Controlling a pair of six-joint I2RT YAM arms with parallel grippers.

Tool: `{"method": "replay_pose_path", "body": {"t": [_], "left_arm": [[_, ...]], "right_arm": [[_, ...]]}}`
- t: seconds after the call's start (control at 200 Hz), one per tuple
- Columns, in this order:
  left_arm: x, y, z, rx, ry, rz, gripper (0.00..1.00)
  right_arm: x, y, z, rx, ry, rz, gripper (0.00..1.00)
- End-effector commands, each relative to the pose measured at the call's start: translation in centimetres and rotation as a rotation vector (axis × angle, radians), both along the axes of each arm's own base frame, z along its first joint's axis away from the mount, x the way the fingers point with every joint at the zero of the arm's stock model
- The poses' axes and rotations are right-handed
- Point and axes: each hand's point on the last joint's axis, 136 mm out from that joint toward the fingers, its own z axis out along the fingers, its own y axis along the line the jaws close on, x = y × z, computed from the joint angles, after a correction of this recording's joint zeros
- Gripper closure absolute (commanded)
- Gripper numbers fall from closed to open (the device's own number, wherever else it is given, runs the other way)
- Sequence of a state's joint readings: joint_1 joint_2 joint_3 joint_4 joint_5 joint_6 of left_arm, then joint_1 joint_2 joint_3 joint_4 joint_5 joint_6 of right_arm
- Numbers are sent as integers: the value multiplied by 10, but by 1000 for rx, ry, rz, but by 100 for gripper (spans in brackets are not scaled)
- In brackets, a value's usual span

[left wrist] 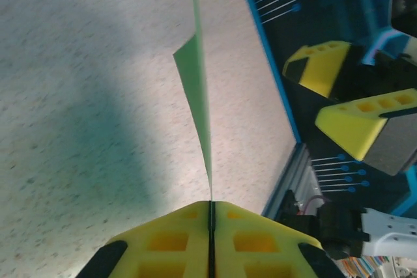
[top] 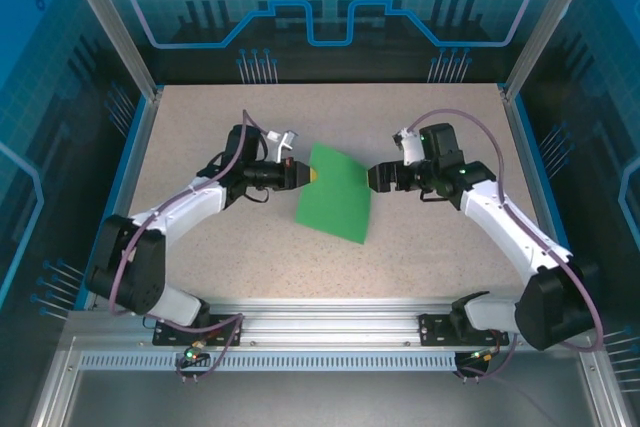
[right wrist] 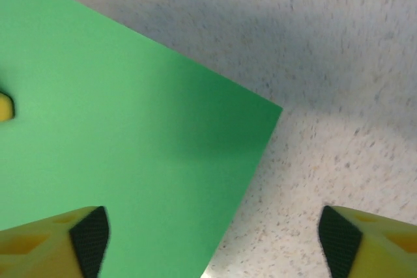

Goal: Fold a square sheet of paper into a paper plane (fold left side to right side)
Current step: Place a square sheet of paper at the center of the table, then first fold in half a square sheet of paper at the center of the table.

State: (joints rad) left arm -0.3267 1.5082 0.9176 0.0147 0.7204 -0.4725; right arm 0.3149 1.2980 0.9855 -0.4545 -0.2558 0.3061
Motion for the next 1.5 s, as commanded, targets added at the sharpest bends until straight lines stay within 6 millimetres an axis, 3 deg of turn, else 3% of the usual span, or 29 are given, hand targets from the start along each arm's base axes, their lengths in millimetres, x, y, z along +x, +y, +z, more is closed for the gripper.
{"method": "replay_pose_path", "body": {"t": [0.0, 0.15, 0.385, 0.535, 0.69, 0.795, 0.97, 1.03, 1.12, 1.225, 1.346, 1.491], "left_arm": [[-6, 8, -53, 90, 153, 53, 94], [-5, 21, -89, 162, 222, 132, 100], [-7, 38, -98, 239, 239, 227, 100], [-14, 49, -102, 281, 258, 272, 100], [-20, 45, -103, 259, 275, 255, 100], [-22, 38, -98, 226, 273, 234, 100], [-20, 21, -82, 164, 260, 190, 79], [-20, 12, -76, 137, 259, 171, 67], [-19, -1, -69, 99, 261, 138, 58], [-19, -17, -68, 80, 269, 104, 46], [-18, -33, -71, 69, 281, 75, 40], [-14, -42, -79, 76, 294, 69, 38]], "right_arm": [[3, 8, -29, 75, 102, -65, 25], [-3, 32, -72, 94, 246, -43, 51], [-1, 64, -112, 48, 358, -15, 75], [2, 75, -131, 34, 404, -20, 80], [1, 87, -145, 34, 445, 6, 80], [-2, 82, -158, -17, 485, -12, 80], [-11, 73, -176, -74, 545, -28, 80], [-12, 73, -178, -78, 550, -31, 80], [-11, 73, -177, -66, 536, -30, 80], [-5, 79, -162, 0, 485, -19, 77], [5, 84, -136, 92, 403, -3, 60], [15, 69, -109, 115, 321, -41, 45]]}}
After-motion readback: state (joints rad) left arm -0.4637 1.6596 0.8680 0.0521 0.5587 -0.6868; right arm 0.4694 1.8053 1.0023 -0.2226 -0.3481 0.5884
